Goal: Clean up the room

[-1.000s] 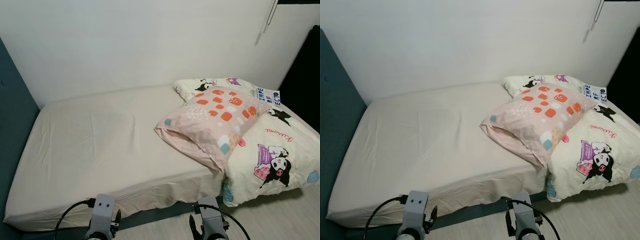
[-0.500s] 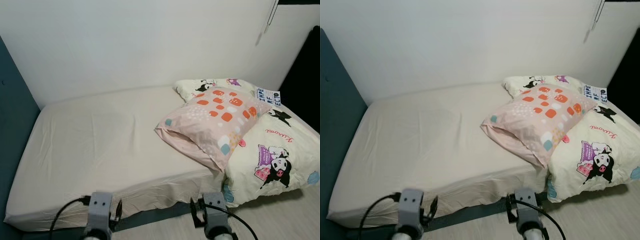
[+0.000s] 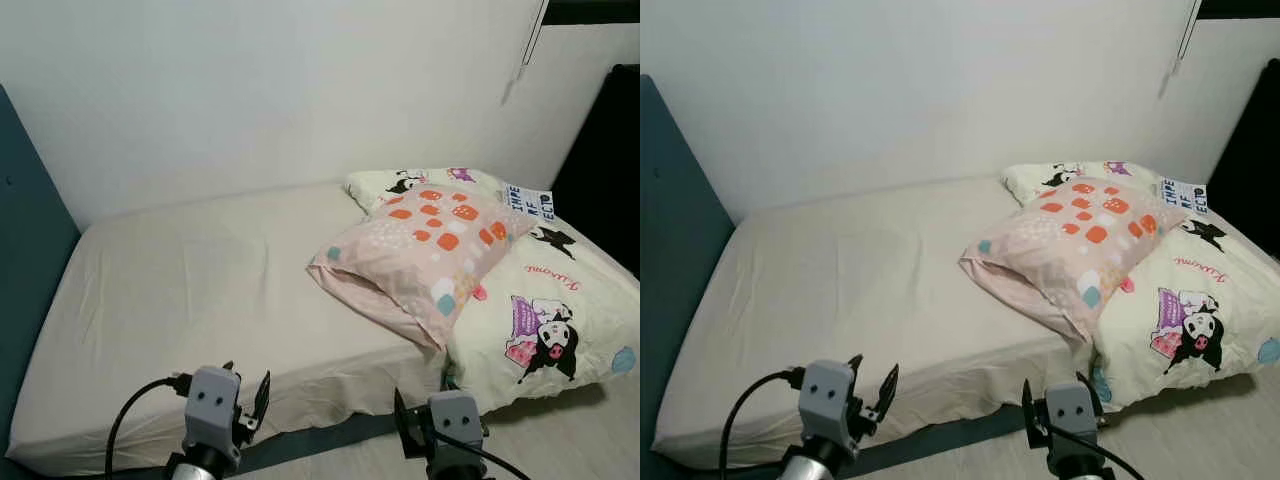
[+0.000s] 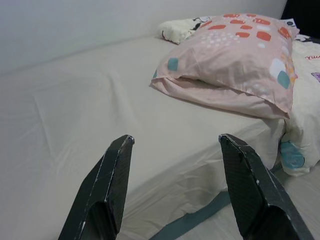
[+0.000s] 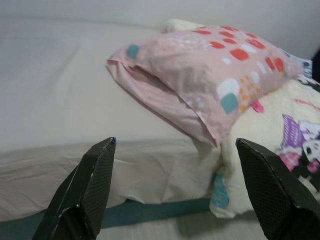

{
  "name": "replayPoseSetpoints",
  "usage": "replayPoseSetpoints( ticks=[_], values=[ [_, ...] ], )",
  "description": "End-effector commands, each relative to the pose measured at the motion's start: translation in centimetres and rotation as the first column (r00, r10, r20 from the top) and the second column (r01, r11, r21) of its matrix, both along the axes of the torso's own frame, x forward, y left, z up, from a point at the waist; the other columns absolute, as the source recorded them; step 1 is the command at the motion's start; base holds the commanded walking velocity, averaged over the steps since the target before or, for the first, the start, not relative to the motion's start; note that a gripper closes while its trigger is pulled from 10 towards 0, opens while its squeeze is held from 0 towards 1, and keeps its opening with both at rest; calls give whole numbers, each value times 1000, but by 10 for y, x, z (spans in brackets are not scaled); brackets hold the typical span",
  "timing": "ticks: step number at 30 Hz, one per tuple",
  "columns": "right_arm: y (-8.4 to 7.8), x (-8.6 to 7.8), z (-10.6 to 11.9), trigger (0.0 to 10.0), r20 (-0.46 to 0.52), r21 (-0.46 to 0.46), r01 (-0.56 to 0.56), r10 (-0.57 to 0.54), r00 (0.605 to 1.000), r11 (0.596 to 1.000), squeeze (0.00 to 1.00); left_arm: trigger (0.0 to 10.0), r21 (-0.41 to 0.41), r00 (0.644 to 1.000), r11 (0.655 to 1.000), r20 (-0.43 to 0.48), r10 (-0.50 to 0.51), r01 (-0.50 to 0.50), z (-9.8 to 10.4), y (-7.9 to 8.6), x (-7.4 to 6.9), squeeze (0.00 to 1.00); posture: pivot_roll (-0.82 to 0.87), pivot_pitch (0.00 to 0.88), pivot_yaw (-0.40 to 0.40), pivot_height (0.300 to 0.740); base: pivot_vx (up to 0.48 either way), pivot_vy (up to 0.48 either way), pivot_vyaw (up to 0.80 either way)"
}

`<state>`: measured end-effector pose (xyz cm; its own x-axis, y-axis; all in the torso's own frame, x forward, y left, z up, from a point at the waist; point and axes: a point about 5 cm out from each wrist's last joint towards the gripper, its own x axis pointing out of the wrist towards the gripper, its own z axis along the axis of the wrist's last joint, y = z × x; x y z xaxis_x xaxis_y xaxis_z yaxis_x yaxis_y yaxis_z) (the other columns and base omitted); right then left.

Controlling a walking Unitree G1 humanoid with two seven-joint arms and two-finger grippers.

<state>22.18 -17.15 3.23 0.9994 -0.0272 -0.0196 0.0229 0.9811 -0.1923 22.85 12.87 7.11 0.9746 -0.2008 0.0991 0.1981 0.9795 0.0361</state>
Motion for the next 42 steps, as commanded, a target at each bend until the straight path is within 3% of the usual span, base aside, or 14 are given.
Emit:
replayPoseSetpoints(
  ticks=[1, 25, 42],
  values=[
    [-2, -5, -4, 10000, -30, -8, 37, -37, 999, 999, 0, 10000, -12, 999, 1000, -44, 15, -15, -7, 2, -5, 0, -37, 77, 14, 740, 0, 0, 0],
    [-2, -20, -5, 10000, -77, 13, 99, -98, 992, 995, 0, 10000, -23, 988, 995, -126, 92, -96, -13, 10, -16, 0, -36, 84, 20, 740, 0, 0, 0],
    [-5, -22, -5, 10000, -90, 20, 125, -123, 988, 992, 0, 10000, -11, 987, 997, -137, 80, -82, -14, 8, -20, 0, -39, 65, 23, 740, 0, 0, 0]
  ],
)
